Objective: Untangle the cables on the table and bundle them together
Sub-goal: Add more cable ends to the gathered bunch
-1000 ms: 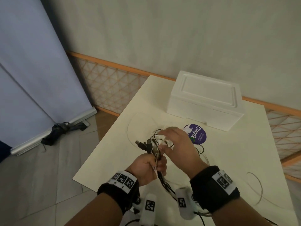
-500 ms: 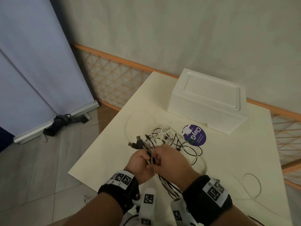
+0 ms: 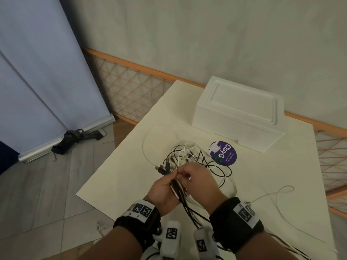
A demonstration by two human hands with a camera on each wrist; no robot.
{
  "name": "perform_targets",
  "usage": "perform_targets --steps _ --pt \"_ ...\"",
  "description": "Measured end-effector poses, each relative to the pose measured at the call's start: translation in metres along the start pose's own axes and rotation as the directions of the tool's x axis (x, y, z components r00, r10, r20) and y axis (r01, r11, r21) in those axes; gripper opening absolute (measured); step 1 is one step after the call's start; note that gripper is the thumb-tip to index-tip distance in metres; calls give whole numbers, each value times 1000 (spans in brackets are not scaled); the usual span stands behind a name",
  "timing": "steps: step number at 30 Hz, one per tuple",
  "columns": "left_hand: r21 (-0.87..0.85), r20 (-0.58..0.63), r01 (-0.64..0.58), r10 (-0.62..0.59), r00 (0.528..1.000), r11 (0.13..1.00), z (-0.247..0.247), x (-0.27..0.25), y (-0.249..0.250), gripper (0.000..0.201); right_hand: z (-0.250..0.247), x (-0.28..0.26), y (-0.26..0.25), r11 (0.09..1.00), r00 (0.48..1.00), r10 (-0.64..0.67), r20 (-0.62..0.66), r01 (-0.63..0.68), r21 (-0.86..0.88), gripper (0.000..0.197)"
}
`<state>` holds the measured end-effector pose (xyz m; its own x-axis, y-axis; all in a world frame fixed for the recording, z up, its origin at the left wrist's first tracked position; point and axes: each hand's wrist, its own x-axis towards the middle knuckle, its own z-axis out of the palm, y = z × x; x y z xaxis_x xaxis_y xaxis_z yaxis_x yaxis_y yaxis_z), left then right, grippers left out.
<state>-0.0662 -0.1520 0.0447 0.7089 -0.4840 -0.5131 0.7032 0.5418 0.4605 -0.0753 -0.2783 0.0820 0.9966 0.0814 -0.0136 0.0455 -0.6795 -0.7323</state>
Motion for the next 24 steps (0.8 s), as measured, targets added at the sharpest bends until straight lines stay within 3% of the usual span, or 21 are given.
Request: perform_targets --steps 3,5,7,9,11,13,17,21,24 --pt "-28 -176 -61 56 983 998 -2 3 -2 43 7 -1 14 999 999 5 51 -7 44 40" --pt "-89 -298 -98 67 952 991 -7 7 -3 39 14 -6 21 988 959 120 257 -141 66 58" --pt "-156 -376 -121 55 925 980 -12 8 -1 40 21 -12 26 979 863 195 466 -197 -44 52" --pt "-170 -455 -128 38 890 977 -23 10 0 39 26 -16 33 973 812 225 539 -212 -88 42" --pt "-132 -513 -104 21 858 986 -38 11 3 35 27 -12 41 961 837 269 477 -264 -80 40" --pt "-78 -534 -69 17 846 995 -51 12 7 35 27 -1 51 958 892 273 360 -216 -191 28" --pt "-33 -505 -5 -13 863 999 -60 15 19 40 40 22 62 910 936 272 223 -176 -375 24" --pt "-1 -493 42 -37 869 999 -58 24 31 44 53 43 58 890 914 401 61 -372 -264 27" --pt "47 -448 93 -62 892 995 -58 33 39 37 58 55 59 850 896 439 67 -390 -355 26"
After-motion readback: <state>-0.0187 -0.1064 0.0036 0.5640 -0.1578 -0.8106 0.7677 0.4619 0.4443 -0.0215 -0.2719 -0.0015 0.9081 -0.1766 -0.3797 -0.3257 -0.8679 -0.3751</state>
